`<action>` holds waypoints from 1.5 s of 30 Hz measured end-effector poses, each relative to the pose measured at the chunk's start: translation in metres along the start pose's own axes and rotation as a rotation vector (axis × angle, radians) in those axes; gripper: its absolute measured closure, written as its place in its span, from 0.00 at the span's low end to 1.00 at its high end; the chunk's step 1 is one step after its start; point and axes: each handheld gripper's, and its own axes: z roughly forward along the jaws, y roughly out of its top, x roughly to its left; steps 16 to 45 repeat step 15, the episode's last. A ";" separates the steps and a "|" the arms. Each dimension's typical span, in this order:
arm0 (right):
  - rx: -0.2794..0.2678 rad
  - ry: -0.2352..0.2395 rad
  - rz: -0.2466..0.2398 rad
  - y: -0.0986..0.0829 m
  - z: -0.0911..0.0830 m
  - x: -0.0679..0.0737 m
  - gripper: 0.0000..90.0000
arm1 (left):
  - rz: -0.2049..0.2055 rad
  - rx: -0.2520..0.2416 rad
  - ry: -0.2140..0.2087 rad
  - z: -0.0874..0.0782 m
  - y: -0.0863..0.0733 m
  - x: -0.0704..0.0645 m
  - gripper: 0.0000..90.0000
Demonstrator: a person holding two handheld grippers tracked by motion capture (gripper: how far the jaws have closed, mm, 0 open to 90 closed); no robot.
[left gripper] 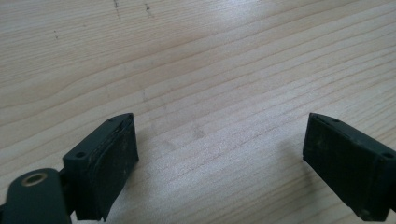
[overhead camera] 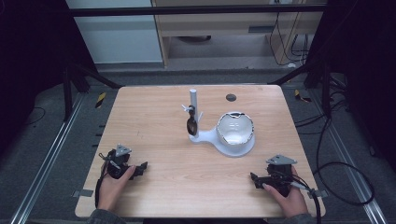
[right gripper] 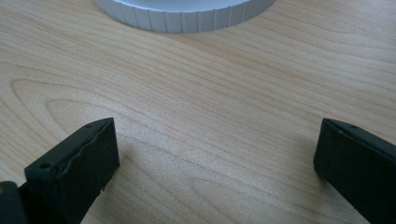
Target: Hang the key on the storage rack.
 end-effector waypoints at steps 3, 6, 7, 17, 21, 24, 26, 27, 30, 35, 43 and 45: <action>-0.001 0.000 0.000 0.000 0.000 0.000 0.00 | 0.029 -0.005 0.011 0.002 -0.001 0.000 0.10; 0.000 -0.001 0.004 0.000 0.000 0.000 0.00 | 0.032 -0.032 0.003 0.003 -0.004 0.001 0.07; 0.000 -0.001 0.004 0.000 0.000 0.000 0.00 | 0.038 -0.029 0.000 0.003 -0.004 0.002 0.06; -0.001 0.002 -0.001 0.000 0.001 0.000 0.00 | 0.044 -0.027 -0.007 0.004 -0.004 0.002 0.04; -0.001 0.002 -0.001 0.000 0.001 0.000 0.00 | 0.044 -0.027 -0.007 0.004 -0.004 0.002 0.04; -0.001 0.002 -0.001 0.000 0.001 0.000 0.00 | 0.044 -0.027 -0.007 0.004 -0.004 0.002 0.04; -0.001 0.002 -0.001 0.000 0.001 0.000 0.00 | 0.044 -0.027 -0.007 0.004 -0.004 0.002 0.04; -0.001 0.002 -0.001 0.000 0.001 0.000 0.00 | 0.044 -0.027 -0.007 0.004 -0.004 0.002 0.04; -0.001 0.002 -0.001 0.000 0.001 0.000 0.00 | 0.044 -0.027 -0.007 0.004 -0.004 0.002 0.04; -0.001 0.002 -0.001 0.000 0.001 0.000 0.00 | 0.044 -0.027 -0.007 0.004 -0.004 0.002 0.04; -0.001 0.002 -0.001 0.000 0.001 0.000 0.00 | 0.044 -0.027 -0.007 0.004 -0.004 0.002 0.04; -0.001 0.002 -0.001 0.000 0.001 0.000 0.00 | 0.044 -0.027 -0.007 0.004 -0.004 0.002 0.04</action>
